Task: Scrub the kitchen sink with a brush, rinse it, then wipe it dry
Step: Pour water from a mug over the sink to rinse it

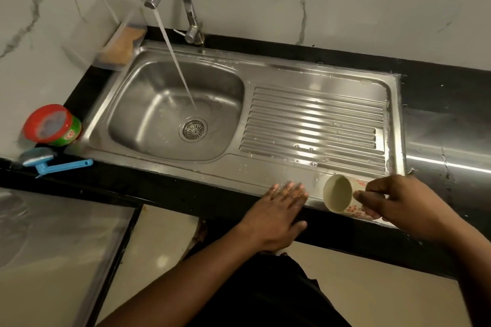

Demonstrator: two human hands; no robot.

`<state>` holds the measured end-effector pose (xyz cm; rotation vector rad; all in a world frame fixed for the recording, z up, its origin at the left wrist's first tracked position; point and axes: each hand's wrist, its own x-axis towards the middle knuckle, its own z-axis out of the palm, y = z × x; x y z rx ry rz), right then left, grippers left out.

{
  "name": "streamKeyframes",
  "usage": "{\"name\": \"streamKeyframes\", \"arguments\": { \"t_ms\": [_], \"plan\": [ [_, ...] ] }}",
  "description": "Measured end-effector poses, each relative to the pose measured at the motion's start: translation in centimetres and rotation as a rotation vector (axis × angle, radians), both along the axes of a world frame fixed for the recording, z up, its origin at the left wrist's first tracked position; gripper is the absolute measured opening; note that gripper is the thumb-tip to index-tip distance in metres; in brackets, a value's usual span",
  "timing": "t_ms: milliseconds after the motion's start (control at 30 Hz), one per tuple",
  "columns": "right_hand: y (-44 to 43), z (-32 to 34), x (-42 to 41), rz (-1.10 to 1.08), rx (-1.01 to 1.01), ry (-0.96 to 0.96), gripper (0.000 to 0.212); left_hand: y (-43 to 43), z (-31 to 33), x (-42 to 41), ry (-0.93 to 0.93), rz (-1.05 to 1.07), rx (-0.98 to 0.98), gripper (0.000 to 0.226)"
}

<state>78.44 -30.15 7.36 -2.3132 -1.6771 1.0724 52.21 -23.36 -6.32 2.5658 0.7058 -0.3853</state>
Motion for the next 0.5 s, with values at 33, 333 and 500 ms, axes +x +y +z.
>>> {"name": "streamKeyframes", "arguments": {
  "t_ms": [33,333,500],
  "plan": [
    [0.1,-0.1,-0.4,0.026,-0.004,-0.012,0.045,-0.3,-0.1,0.7,-0.007,-0.011,0.004,0.073],
    [1.0,-0.3,-2.5,-0.040,0.056,0.187,0.038,-0.3,-0.2,-0.9,-0.035,0.142,0.045,0.071],
    [0.8,0.0,-2.0,-0.289,0.019,0.452,0.032,1.4,-0.5,-6.0,0.067,0.332,0.105,0.072]
  ]
}}
